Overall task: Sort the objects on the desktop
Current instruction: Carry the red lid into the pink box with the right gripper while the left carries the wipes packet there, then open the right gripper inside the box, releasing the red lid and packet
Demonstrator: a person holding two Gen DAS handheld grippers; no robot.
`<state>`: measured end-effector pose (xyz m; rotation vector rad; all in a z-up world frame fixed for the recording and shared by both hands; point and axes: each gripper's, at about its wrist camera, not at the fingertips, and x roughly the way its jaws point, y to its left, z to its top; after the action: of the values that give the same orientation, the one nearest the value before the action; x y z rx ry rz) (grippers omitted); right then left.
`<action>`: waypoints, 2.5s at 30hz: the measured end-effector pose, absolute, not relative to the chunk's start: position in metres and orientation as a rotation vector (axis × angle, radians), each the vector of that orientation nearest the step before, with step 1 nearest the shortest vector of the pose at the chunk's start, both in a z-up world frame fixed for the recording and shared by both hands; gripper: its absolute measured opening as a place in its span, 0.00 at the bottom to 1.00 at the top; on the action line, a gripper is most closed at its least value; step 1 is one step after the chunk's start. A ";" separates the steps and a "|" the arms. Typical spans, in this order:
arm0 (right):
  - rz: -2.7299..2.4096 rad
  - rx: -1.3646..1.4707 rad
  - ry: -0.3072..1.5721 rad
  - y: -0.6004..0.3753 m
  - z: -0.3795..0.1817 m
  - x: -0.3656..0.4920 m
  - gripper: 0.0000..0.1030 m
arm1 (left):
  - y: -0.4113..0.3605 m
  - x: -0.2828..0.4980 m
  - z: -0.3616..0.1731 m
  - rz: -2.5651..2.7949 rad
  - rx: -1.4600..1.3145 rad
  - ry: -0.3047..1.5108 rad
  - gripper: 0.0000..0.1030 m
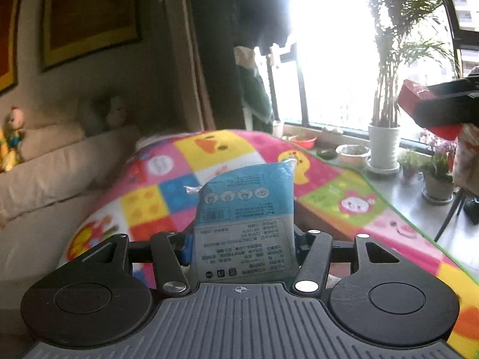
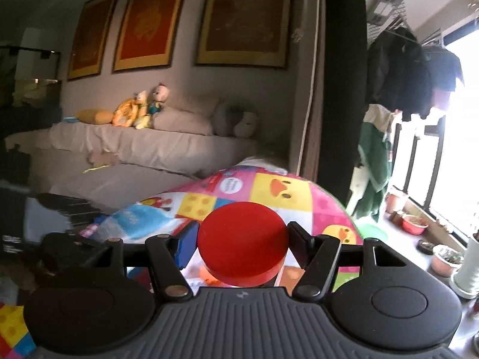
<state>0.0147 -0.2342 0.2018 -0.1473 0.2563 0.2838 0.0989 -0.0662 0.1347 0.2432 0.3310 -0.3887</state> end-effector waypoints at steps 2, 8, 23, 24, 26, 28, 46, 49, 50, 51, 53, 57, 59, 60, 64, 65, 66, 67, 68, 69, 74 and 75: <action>0.284 -0.146 0.290 -0.233 0.193 0.032 0.62 | -0.079 0.126 0.119 -0.395 0.260 0.324 0.70; 0.258 -0.129 0.417 -0.241 0.158 0.081 0.62 | -0.062 0.141 0.072 -0.380 0.156 0.505 0.83; 0.294 -0.025 0.594 -0.172 0.104 0.224 0.62 | -0.027 0.081 0.041 -0.402 0.107 0.597 0.93; 0.308 -0.028 0.590 -0.164 0.104 0.232 0.62 | -0.028 0.082 0.040 -0.404 0.106 0.595 0.94; 0.311 -0.055 0.604 -0.151 0.101 0.245 0.65 | -0.028 0.080 0.037 -0.380 0.115 0.591 0.95; 0.295 -0.064 0.623 -0.146 0.097 0.246 0.66 | -0.024 0.076 0.035 -0.346 0.121 0.591 0.97; 0.338 0.100 0.794 -0.163 0.064 0.212 0.55 | -0.003 0.054 0.036 -0.316 0.016 0.627 0.99; 0.300 0.075 0.827 -0.147 0.057 0.220 0.65 | -0.002 0.053 0.034 -0.308 0.022 0.640 0.99; 0.289 0.055 0.820 -0.142 0.055 0.222 0.67 | -0.001 0.054 0.033 -0.305 0.021 0.645 0.99; 0.285 0.046 0.814 -0.139 0.054 0.224 0.66 | -0.001 0.055 0.032 -0.303 0.017 0.649 0.99; 0.294 0.051 0.784 -0.137 0.057 0.224 0.50 | 0.001 0.056 0.031 -0.303 0.009 0.652 0.99; 0.419 0.139 0.704 -0.149 0.066 0.219 0.34 | 0.001 0.060 0.026 -0.304 0.005 0.662 0.99; 0.348 0.071 0.722 -0.149 0.062 0.222 0.35 | 0.001 0.062 0.024 -0.302 0.005 0.670 0.99; 0.311 0.036 0.723 -0.150 0.059 0.222 0.35 | 0.001 0.063 0.023 -0.300 0.005 0.671 0.99; 0.260 0.078 0.735 -0.171 0.064 0.219 0.35 | 0.003 0.064 0.020 -0.293 0.001 0.678 0.99; 0.258 0.095 0.733 -0.176 0.064 0.217 0.35 | 0.003 0.064 0.020 -0.291 -0.002 0.682 0.99; 0.259 0.107 0.737 -0.180 0.064 0.215 0.35 | 0.003 0.065 0.019 -0.289 -0.003 0.685 0.99; 0.268 0.122 0.756 -0.182 0.061 0.214 0.35 | 0.002 0.066 0.019 -0.289 -0.006 0.689 0.99; 0.285 0.148 0.781 -0.183 0.058 0.215 0.35 | 0.002 0.066 0.019 -0.291 -0.009 0.691 0.99; 0.299 0.175 0.793 -0.182 0.055 0.215 0.35 | 0.001 0.067 0.019 -0.293 -0.012 0.692 0.99; 0.422 0.291 0.820 -0.162 0.053 0.219 0.33 | -0.004 0.064 0.022 -0.308 -0.003 0.684 0.99; 0.410 0.261 0.818 -0.156 0.053 0.221 0.33 | -0.003 0.063 0.022 -0.306 0.001 0.683 0.99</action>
<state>0.2206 -0.1558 0.0529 0.2606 0.8177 0.4098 0.0627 -0.0033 0.0221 0.0008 0.6833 -0.3057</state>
